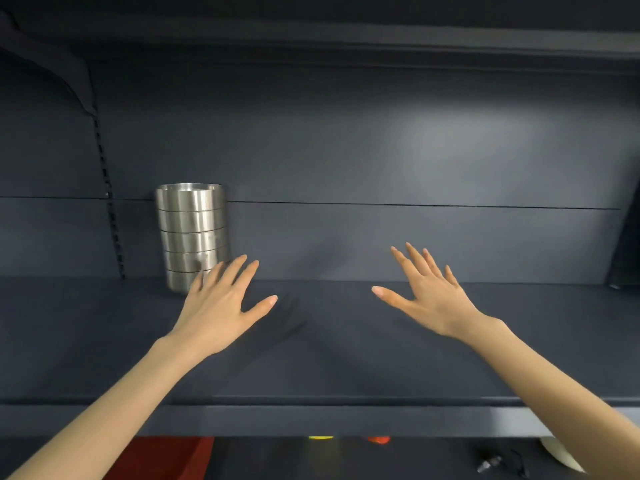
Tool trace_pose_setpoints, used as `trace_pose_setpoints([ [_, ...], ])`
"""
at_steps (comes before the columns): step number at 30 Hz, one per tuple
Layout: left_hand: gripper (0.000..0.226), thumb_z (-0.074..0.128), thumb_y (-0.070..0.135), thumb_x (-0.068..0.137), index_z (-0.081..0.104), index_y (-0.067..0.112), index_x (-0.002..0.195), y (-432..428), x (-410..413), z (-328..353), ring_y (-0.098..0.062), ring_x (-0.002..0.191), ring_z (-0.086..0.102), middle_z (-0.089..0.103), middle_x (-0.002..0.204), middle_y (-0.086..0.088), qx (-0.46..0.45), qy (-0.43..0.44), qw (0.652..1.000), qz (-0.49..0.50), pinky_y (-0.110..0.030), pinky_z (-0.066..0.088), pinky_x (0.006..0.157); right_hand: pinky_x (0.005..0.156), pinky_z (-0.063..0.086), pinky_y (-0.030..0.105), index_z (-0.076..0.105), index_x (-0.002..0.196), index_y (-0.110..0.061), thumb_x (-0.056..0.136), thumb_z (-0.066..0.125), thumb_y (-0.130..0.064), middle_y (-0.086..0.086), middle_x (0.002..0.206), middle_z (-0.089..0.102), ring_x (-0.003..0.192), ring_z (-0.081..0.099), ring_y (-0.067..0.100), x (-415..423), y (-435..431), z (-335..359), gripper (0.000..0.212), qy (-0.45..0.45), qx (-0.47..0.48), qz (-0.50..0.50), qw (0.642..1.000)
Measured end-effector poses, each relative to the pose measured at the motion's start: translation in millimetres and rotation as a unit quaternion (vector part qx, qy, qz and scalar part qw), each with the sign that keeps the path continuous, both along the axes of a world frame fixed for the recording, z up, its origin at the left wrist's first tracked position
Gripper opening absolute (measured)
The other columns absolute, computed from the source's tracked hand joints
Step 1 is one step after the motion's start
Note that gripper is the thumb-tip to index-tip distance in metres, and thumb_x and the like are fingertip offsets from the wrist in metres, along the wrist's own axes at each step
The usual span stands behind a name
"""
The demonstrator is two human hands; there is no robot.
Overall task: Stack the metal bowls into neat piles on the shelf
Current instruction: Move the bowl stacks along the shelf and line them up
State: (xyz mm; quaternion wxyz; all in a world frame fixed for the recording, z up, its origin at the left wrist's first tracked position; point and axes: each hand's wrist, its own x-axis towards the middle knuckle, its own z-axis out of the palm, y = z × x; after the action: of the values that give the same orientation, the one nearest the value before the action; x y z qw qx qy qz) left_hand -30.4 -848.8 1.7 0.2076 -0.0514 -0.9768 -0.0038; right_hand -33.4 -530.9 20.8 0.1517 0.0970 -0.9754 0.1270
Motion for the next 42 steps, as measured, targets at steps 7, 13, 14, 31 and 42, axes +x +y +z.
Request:
trace_pose_setpoints([
  [7,0.106,-0.015,0.078,0.062,0.008,0.029,0.154,91,20,4,-0.02,0.147,0.014,0.007,0.161,0.007,-0.018,0.007,0.998,-0.053,-0.037,0.015,0.118,0.121,0.005,0.045,0.004,0.155,-0.032,0.071,0.018,-0.083,-0.008,0.163,0.002,0.15,-0.001,0.015,61,100,-14,0.099,0.027,0.006,-0.08,0.996],
  [13,0.099,-0.004,0.082,0.072,0.01,0.028,0.154,165,24,8,-0.019,0.146,0.018,0.012,0.161,0.005,-0.021,-0.006,0.994,-0.11,-0.037,0.019,0.117,0.12,0.003,0.048,-0.003,0.155,-0.031,0.074,0.021,-0.08,-0.005,0.163,-0.007,0.15,-0.007,0.019,98,175,-20,0.098,-0.015,0.014,-0.151,0.988],
  [14,0.092,0.002,0.08,0.078,0.01,0.028,0.154,176,23,9,-0.019,0.146,0.018,0.011,0.161,0.005,-0.024,-0.007,0.993,-0.12,-0.037,0.019,0.118,0.12,0.004,0.048,-0.002,0.155,-0.03,0.074,0.021,-0.08,-0.006,0.163,-0.005,0.15,-0.005,0.018,103,186,-20,0.098,-0.01,0.01,-0.162,0.987],
  [31,0.075,0.021,0.067,0.092,0.012,0.026,0.153,381,-26,25,-0.016,0.145,0.017,0.013,0.16,0.007,-0.032,-0.003,0.976,-0.214,-0.034,0.017,0.116,0.121,0.009,0.045,0.01,0.155,-0.03,0.077,0.026,-0.079,-0.007,0.163,0.009,0.15,0.005,0.015,107,375,-19,0.094,0.027,-0.009,-0.275,0.961],
  [42,0.073,0.024,0.067,0.092,0.015,0.026,0.153,509,-48,18,-0.016,0.145,0.019,0.015,0.16,0.006,-0.007,-0.024,0.972,-0.235,-0.034,0.021,0.114,0.12,0.011,0.044,0.014,0.154,-0.03,0.079,0.03,-0.078,-0.006,0.162,0.012,0.15,0.008,0.014,96,505,-23,0.091,0.033,-0.027,-0.293,0.955],
])
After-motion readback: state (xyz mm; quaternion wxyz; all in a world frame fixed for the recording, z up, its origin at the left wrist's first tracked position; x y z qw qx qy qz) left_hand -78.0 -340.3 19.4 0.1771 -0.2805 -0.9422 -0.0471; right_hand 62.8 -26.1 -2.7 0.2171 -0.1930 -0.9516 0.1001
